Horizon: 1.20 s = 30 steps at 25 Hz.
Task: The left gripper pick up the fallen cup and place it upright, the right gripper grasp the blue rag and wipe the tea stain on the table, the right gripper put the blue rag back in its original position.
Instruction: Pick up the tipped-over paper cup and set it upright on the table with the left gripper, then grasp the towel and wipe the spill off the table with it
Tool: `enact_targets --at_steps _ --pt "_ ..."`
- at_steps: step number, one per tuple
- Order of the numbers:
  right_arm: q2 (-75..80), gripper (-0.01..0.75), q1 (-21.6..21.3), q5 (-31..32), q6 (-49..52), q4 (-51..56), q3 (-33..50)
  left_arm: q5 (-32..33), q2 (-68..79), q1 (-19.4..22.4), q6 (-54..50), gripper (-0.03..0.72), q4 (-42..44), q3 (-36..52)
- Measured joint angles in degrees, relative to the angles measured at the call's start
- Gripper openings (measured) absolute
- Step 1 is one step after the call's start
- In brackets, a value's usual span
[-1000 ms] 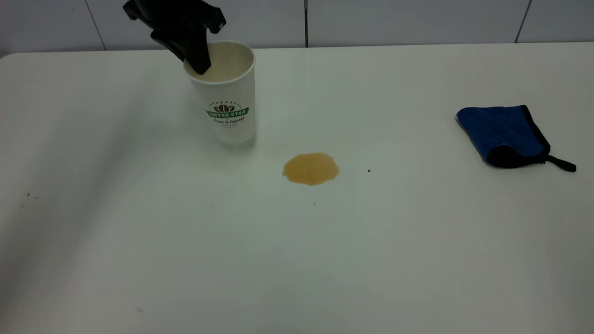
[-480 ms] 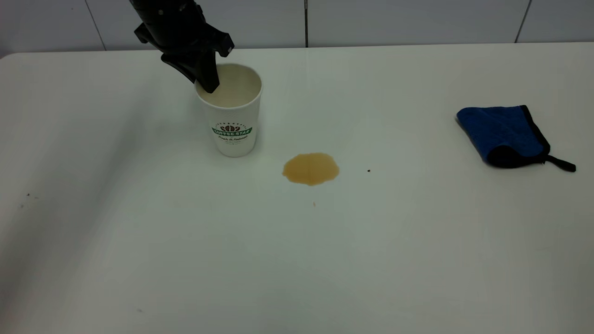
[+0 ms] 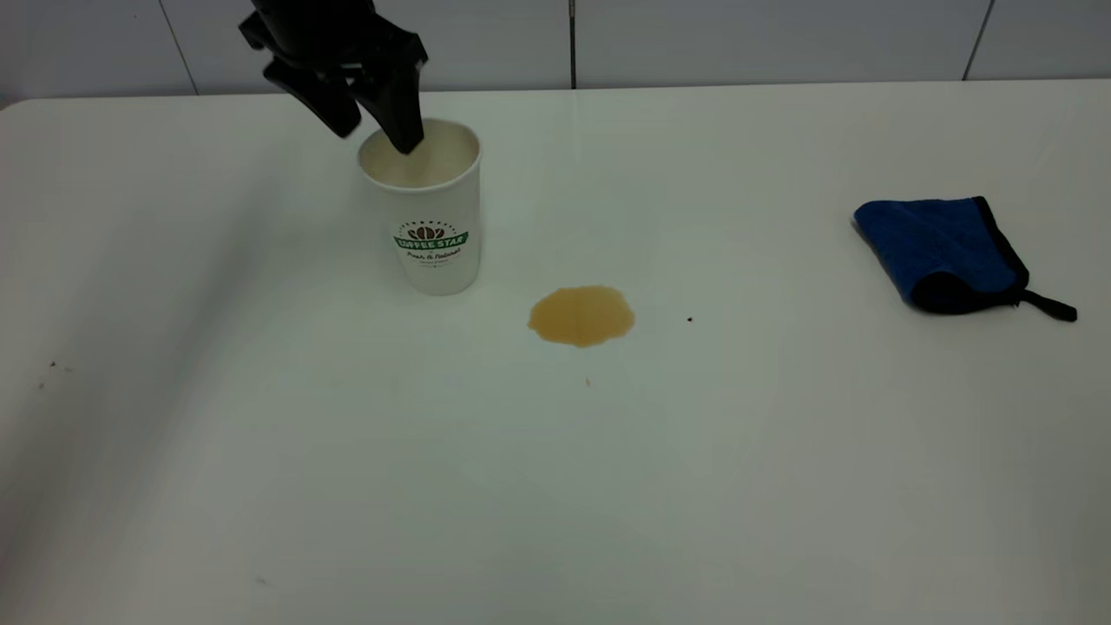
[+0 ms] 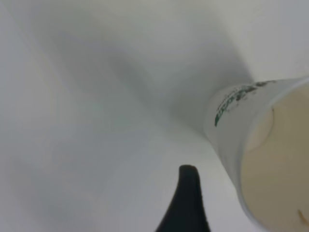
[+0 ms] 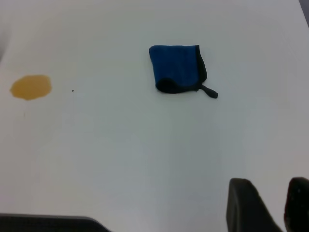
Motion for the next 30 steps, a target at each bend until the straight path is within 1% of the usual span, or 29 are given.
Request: enact_targets --at_steps 1,4,8,10,19,21,24,30 --pt "0.0 0.236 0.0 0.0 0.0 0.0 0.0 2.0 -1.4 0.0 -0.8 0.713 0.8 -0.8" --pt "0.0 0.236 0.0 0.0 0.0 0.0 0.0 7.8 -6.2 0.0 -3.5 0.709 2.3 -3.3" --pt "0.0 0.236 0.0 0.0 0.0 0.0 0.0 15.7 -13.3 0.0 -7.9 0.681 3.9 -5.6" --pt "0.0 0.236 0.0 0.0 0.0 0.0 0.0 18.4 -16.8 0.0 -8.8 0.666 5.5 -5.7" --pt "0.0 0.237 0.0 0.0 0.0 0.0 0.0 18.5 -32.1 0.0 -10.0 0.603 7.9 -4.7" --pt "0.0 0.237 0.0 0.0 0.0 0.0 0.0 18.5 -35.3 0.0 -11.3 0.594 7.9 -2.7" --pt "0.0 0.237 0.0 0.0 0.0 0.0 0.0 18.5 -41.1 0.0 -13.8 0.588 7.9 3.1" --pt "0.0 0.237 0.0 0.0 0.0 0.0 0.0 18.5 -56.8 0.0 -15.3 0.587 8.1 20.0"
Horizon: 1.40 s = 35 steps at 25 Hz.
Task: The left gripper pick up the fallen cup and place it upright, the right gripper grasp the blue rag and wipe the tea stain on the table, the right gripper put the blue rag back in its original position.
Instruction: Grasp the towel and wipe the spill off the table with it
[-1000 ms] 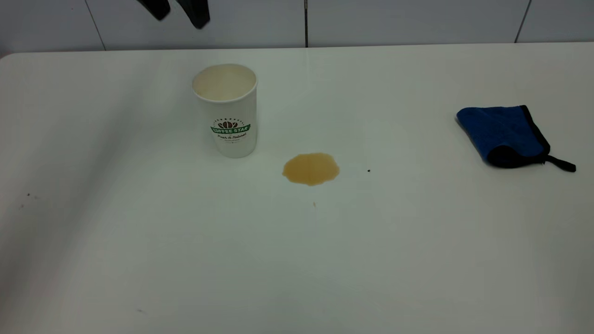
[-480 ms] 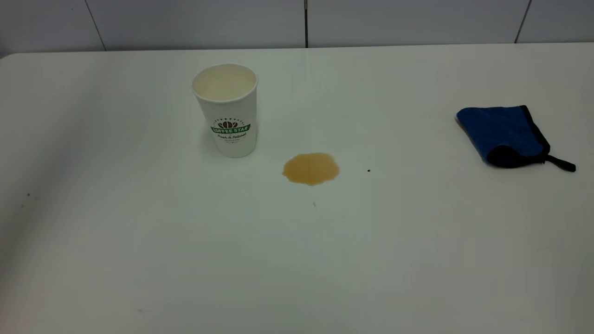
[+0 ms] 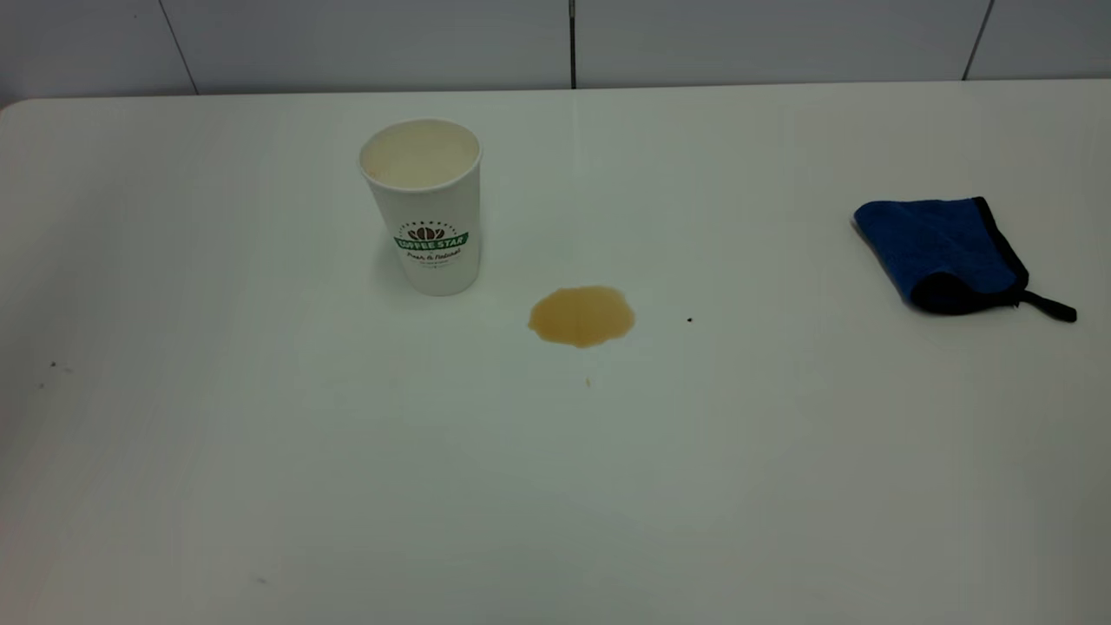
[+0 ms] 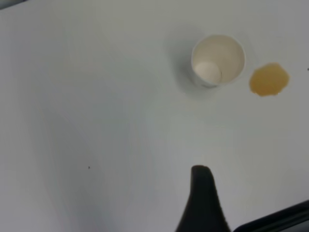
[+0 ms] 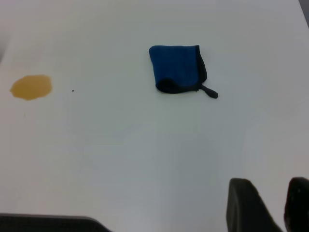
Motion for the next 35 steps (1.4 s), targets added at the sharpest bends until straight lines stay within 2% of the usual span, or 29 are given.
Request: enact_targets --at_steps 11,18,20,24,28,35 --pt "0.0 0.237 0.0 0.0 0.0 0.0 0.0 0.0 -29.1 0.0 -0.7 0.587 -0.1 22.8" --pt "0.0 0.237 0.0 0.0 0.0 0.0 0.0 0.0 -49.8 0.0 -7.8 0.587 0.2 42.1" --pt "0.0 0.237 0.0 0.0 0.0 0.0 0.0 0.0 -53.9 1.7 -8.4 0.587 0.8 47.0" --pt "0.0 0.237 0.0 0.0 0.0 0.0 0.0 0.0 -61.1 9.1 -8.6 0.587 1.7 54.7" --pt "0.0 0.237 0.0 0.0 0.0 0.0 0.0 -0.1 -67.3 14.4 -7.2 0.587 2.4 58.4" --pt "0.0 0.237 0.0 0.0 0.0 0.0 0.0 -0.3 -77.4 15.1 -5.0 0.587 2.9 59.4"
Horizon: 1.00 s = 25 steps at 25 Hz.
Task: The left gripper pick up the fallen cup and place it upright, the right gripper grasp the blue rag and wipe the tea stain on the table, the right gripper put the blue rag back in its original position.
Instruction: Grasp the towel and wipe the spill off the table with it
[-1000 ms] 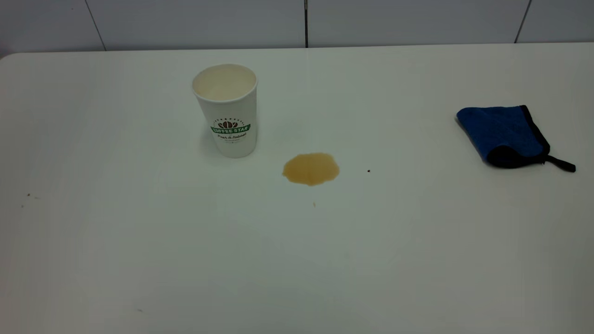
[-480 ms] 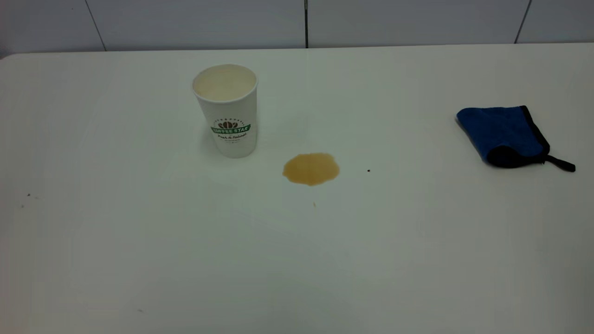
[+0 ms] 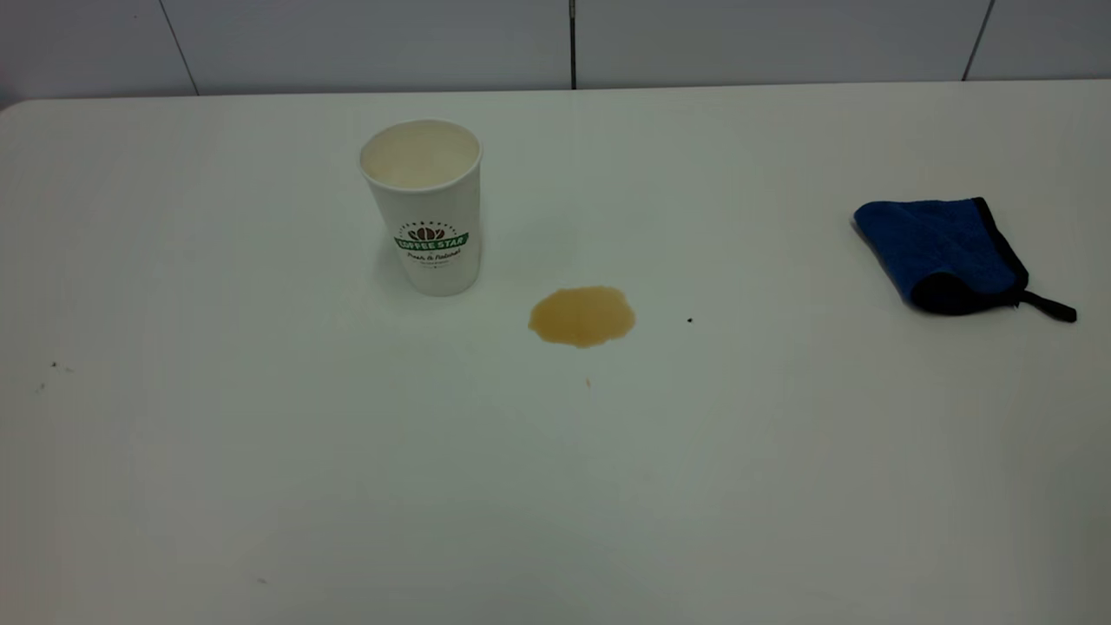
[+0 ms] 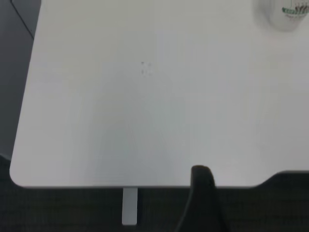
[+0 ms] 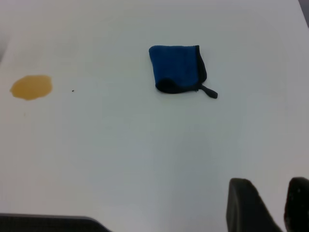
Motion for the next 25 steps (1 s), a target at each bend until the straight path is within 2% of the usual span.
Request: enact_targets --at_steps 9,25 --pt "0.0 0.237 0.0 0.0 0.0 0.0 0.0 -1.4 -3.5 0.0 0.1 0.587 -0.5 4.1" --pt "0.0 0.237 0.0 0.0 0.0 0.0 0.0 -1.6 -3.5 0.0 0.1 0.587 -1.2 4.2"
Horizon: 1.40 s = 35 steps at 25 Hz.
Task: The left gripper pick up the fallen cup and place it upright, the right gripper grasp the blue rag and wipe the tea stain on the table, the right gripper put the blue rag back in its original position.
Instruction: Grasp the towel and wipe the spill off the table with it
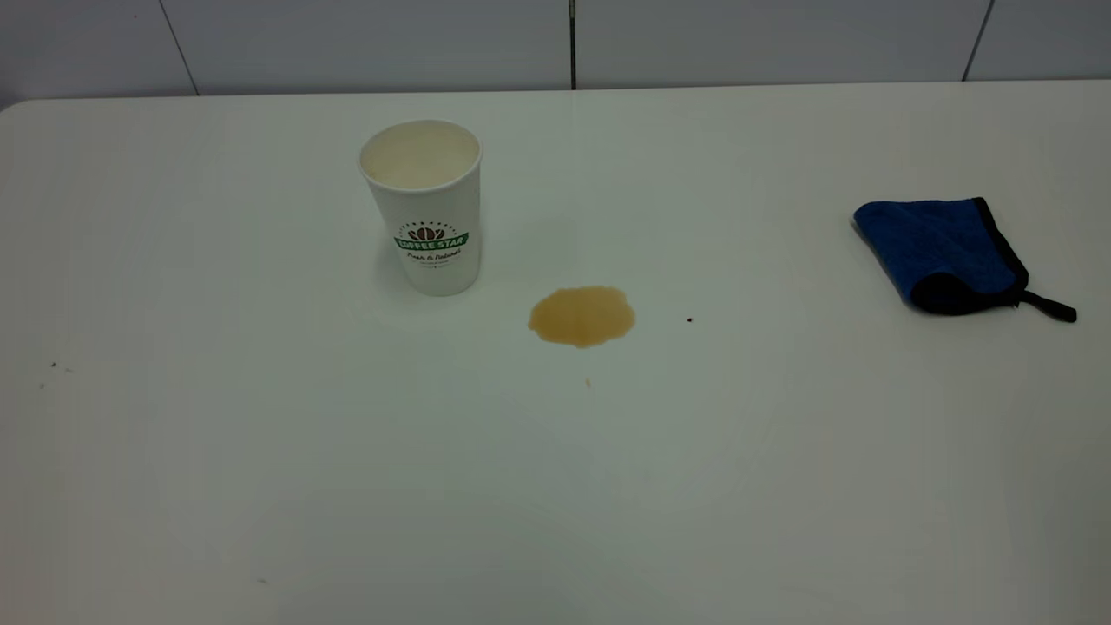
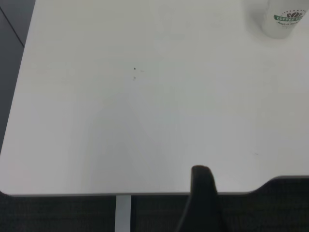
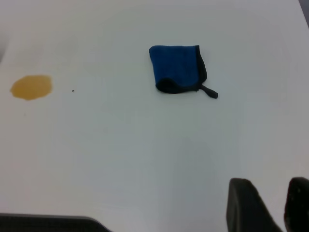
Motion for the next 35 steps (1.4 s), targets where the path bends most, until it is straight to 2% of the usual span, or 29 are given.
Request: enact_targets --at_steps 17,21,27,30,35 --pt "0.0 0.255 0.0 -0.3 1.8 0.0 -0.4 -0.1 0.0 0.0 0.0 0.587 0.0 0.0" --pt "8.7 0.378 0.0 -3.8 4.0 0.0 -3.9 -0.1 0.0 0.0 0.0 0.587 0.0 0.0" --pt "36.7 0.689 0.0 -15.7 3.5 -0.7 -12.2 -0.1 0.0 0.0 0.0 0.587 0.0 0.0" --pt "50.9 0.724 0.0 -20.2 3.2 -0.6 -16.2 -0.1 0.0 0.0 0.0 0.587 0.0 0.0" --pt "74.7 0.727 0.0 -28.5 2.7 0.0 -22.1 -0.1 0.0 0.0 0.0 0.587 0.0 0.0"
